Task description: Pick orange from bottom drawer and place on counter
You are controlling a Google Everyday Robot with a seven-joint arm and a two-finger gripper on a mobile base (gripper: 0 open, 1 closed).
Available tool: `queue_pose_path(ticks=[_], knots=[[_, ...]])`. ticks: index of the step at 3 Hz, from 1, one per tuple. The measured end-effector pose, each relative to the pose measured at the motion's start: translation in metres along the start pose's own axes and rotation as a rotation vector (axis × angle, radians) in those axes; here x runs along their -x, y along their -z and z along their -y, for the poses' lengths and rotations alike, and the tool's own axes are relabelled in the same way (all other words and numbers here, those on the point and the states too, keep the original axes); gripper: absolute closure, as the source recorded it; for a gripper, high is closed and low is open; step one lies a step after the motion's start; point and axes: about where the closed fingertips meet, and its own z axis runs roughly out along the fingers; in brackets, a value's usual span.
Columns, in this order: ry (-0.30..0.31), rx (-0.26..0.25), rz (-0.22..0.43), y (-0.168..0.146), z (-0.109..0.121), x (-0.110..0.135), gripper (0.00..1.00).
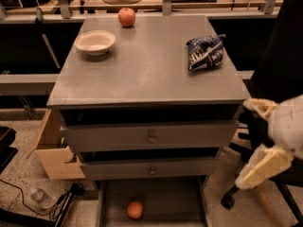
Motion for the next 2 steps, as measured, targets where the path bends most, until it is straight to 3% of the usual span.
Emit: queue_pose_path(ticks=[1, 2], knots=[[-0.033, 0.037, 0.137, -0.058, -0.047, -0.021, 0.0], [0.007, 0.116, 0.188, -0.117, -0.091, -0.054, 0.0]])
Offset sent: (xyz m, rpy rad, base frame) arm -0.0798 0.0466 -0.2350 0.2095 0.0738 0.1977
